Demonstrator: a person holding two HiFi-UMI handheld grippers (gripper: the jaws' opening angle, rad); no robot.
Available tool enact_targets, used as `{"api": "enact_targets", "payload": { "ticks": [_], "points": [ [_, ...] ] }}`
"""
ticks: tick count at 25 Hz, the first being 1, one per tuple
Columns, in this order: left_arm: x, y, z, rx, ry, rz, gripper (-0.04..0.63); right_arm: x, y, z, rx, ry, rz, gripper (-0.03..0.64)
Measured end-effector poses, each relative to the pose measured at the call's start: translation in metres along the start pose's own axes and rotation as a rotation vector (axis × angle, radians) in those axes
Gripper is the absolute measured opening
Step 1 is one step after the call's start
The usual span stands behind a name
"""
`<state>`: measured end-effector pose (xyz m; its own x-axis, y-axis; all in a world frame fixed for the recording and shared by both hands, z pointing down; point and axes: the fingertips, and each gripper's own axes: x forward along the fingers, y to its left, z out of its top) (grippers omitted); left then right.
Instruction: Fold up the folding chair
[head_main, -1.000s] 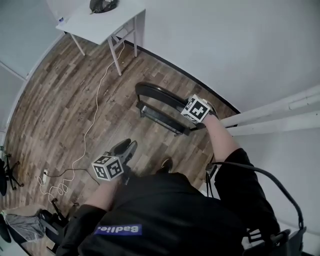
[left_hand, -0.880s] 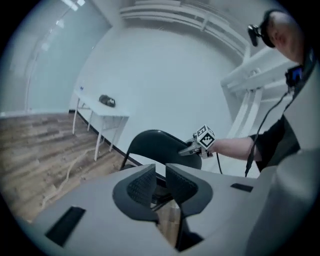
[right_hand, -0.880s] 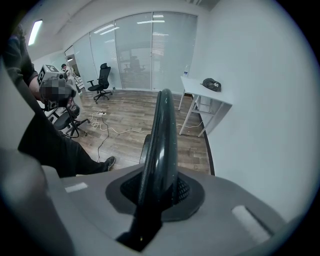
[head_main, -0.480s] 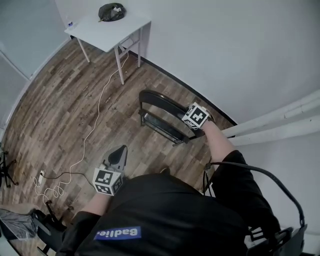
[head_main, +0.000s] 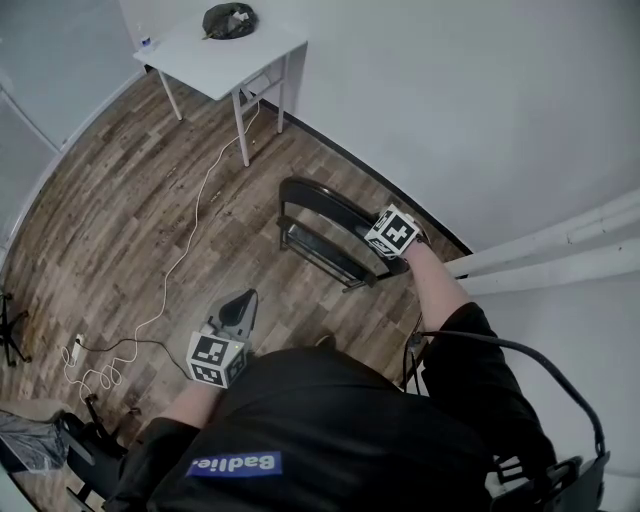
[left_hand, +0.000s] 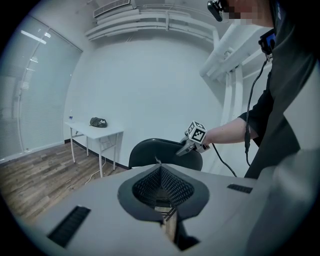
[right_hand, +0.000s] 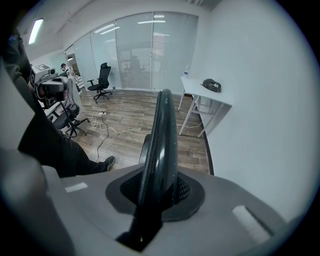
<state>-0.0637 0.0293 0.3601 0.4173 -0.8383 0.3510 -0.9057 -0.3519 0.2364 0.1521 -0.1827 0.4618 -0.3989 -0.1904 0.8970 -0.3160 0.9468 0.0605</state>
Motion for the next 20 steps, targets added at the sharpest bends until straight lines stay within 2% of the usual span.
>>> {"api": "enact_targets", "payload": {
  "ticks": [20],
  "points": [
    [0.005, -0.002, -0.0035, 0.018, 0.013, -0.008, 0.005, -0.0006, -0.0074, 0.0013, -0.001, -0.005, 0.002, 0.056]
  ]
}}
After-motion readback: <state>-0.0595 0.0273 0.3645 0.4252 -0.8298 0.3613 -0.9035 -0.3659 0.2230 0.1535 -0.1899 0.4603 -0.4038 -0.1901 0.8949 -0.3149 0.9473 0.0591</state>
